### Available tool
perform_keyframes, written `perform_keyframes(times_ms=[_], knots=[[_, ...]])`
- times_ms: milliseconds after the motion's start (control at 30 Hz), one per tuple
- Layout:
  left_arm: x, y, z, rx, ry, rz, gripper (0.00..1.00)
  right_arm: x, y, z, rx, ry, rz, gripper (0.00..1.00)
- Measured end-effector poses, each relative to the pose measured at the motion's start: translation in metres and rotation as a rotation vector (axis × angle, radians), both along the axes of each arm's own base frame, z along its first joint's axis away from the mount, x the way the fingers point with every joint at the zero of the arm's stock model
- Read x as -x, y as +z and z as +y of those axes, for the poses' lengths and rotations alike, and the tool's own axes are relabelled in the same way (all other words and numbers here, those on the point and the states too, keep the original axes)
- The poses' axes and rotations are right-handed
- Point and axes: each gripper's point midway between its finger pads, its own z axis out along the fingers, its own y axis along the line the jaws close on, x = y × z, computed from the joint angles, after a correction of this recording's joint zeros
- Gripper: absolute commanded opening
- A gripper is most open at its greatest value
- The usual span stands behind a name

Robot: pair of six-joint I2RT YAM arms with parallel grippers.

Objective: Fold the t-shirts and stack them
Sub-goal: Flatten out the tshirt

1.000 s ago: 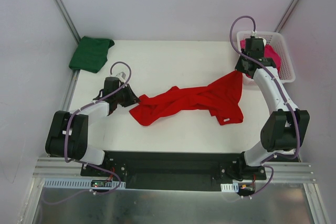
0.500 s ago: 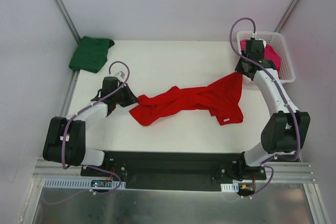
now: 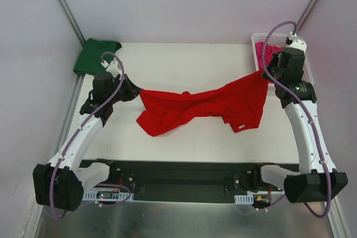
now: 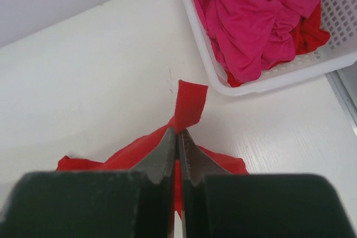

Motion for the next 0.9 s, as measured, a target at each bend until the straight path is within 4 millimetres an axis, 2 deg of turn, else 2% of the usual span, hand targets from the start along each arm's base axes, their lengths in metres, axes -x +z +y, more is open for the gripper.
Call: perform_keyframes(times_ms=[200, 333, 467, 600, 700, 900], knots=[[0.013, 0.02, 0.01, -0.041, 0.023, -0.028, 0.0, 0.028, 0.038, -0.01, 0.017, -0.036, -0.105, 0.02], [0.021, 0.032, 0.016, -0.066, 0.035, -0.047, 0.0, 0.043, 0.048, -0.018, 0.034, -0.069, -0.129, 0.02], [0.031, 0.052, 0.022, -0.082, 0.049, -0.085, 0.0, 0.057, 0.055, -0.021, 0.043, -0.078, -0.147, 0.02], [0.043, 0.083, 0.025, -0.087, 0.052, -0.143, 0.0, 0.073, 0.071, -0.02, 0.051, -0.05, -0.197, 0.02], [0.056, 0.116, 0.029, -0.091, 0.052, -0.214, 0.0, 0.087, 0.09, -0.011, 0.04, 0.009, -0.259, 0.02], [0.091, 0.176, 0.034, -0.082, 0.044, -0.36, 0.0, 0.126, 0.154, 0.016, -0.013, 0.175, -0.447, 0.02]])
